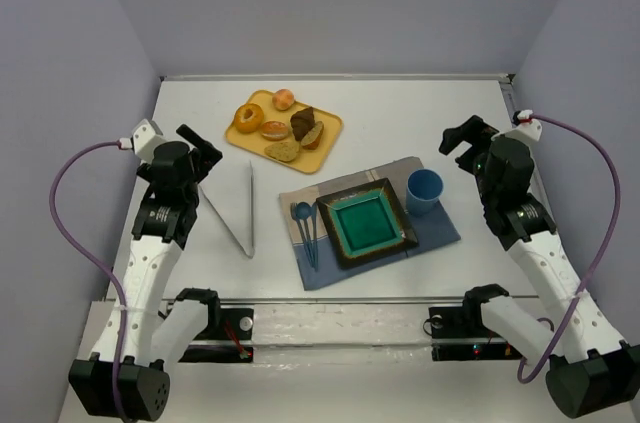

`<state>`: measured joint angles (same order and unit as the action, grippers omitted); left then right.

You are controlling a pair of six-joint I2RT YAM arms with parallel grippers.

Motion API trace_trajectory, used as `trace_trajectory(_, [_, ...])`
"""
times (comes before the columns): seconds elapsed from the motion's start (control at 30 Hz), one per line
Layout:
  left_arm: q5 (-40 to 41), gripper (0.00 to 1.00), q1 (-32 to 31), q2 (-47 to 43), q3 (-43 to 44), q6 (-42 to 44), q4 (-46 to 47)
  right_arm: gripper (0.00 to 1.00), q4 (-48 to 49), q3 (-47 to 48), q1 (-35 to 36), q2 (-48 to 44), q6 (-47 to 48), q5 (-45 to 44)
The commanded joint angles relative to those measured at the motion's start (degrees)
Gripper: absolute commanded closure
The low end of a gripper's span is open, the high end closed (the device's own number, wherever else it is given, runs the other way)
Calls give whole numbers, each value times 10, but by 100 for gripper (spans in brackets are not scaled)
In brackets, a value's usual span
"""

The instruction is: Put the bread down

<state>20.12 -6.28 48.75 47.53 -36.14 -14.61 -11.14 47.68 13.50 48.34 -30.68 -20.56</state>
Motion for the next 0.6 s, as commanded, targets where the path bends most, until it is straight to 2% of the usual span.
trace_trajectory(0.0, [14, 1, 1, -13, 8, -29, -23, 0, 9, -4, -2, -4, 4, 10])
trace_trajectory(0.23, [-41, 1, -8, -25, -34, -54, -13, 0, 31, -15, -2, 11, 22, 50])
trace_trajectory(0.4, [-38, 1, -58, -1, -34, -54, -64, 0, 38, -12, -2, 43, 30, 59])
trace_trajectory(0.57, [-33, 1, -128, 46, -65, -90, -102, 0, 45, -6, -2, 75, 44, 66])
